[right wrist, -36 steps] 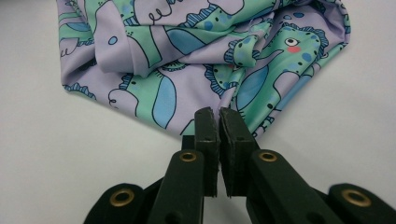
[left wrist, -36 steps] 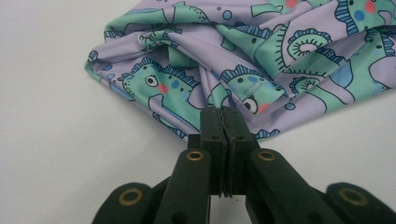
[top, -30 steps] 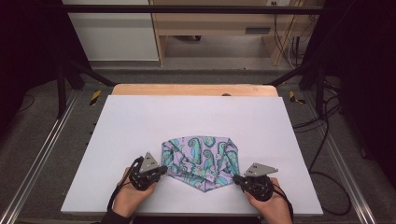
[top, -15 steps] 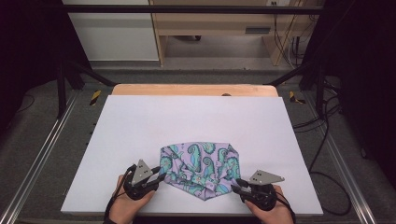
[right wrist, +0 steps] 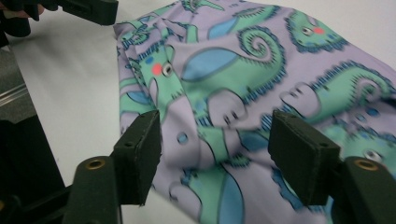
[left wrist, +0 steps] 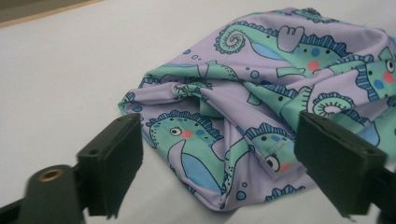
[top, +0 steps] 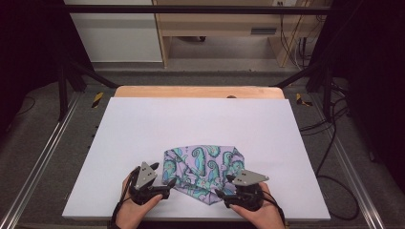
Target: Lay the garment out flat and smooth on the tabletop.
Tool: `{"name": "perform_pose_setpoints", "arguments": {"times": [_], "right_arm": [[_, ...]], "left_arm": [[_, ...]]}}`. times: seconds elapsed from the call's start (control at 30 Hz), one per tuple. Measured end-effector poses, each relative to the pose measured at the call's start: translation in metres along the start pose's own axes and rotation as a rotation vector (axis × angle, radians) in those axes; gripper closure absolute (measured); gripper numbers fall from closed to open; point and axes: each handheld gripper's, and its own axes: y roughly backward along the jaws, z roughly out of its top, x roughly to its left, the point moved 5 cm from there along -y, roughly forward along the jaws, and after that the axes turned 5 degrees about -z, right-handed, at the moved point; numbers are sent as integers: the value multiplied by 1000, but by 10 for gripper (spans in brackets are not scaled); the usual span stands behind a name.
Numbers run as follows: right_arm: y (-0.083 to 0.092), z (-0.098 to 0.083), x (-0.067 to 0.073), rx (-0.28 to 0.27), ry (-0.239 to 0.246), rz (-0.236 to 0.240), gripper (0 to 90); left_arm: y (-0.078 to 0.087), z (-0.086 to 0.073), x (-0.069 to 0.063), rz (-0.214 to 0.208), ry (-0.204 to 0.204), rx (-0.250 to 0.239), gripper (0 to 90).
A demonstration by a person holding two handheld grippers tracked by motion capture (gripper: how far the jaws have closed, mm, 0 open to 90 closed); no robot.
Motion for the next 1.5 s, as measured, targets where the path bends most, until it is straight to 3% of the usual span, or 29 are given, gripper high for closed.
{"name": "perform_pose_setpoints", "arguments": {"times": [0.23, 0.3, 0.33, 0.37, 0.5, 0.6, 0.77, 0.8, 0.83, 1.0, 1.13, 1.23, 1.3, 1.4, 1.47, 1.5], "right_arm": [[-24, 22, 17, 28, 75, -8, 325], [-34, 27, 19, 59, 87, -16, 360], [-41, 30, 20, 89, 116, -35, 525], [-41, 30, 20, 89, 116, -35, 525], [-42, 36, 17, 84, 116, -3, 782], [-39, 43, 13, 71, 104, 17, 850], [-32, 70, -3, 33, 79, 25, 863], [-33, 85, -14, 23, 61, 25, 865], [-33, 85, -14, 23, 61, 25, 865], [-51, 108, -53, 39, -23, -12, 867], [-76, 103, -83, 90, -89, -63, 867], [-94, 90, -97, 142, -136, -77, 867], [-107, 77, -103, 155, -187, -62, 861], [-106, 77, -104, 133, -203, -56, 828], [-99, 80, -101, 110, -208, -58, 683], [-96, 81, -100, 100, -203, -60, 656]], "left_arm": [[1, -1, 4, 17, 17, -13, 136], [1, -1, 4, 19, 18, -13, 137], [1, -1, 4, 21, 17, -13, 141], [1, -1, 4, 24, 15, -14, 141], [2, 0, 6, 38, 10, -18, 149], [3, 0, 7, 44, 14, -26, 158], [2, 0, 8, 45, 15, -22, 162], [2, 0, 7, 44, 13, -20, 167], [2, 0, 7, 44, 12, -20, 167], [1, 0, 6, 43, 12, -14, 168], [0, -1, 6, 39, 15, -10, 169], [-1, -2, 5, 32, 12, 0, 169], [-2, -2, 4, 26, 9, 3, 168], [-3, -1, 2, 20, 1, 4, 168], [-3, -1, 1, 17, 0, 3, 166], [-3, -1, 1, 16, -1, 2, 166]]}}
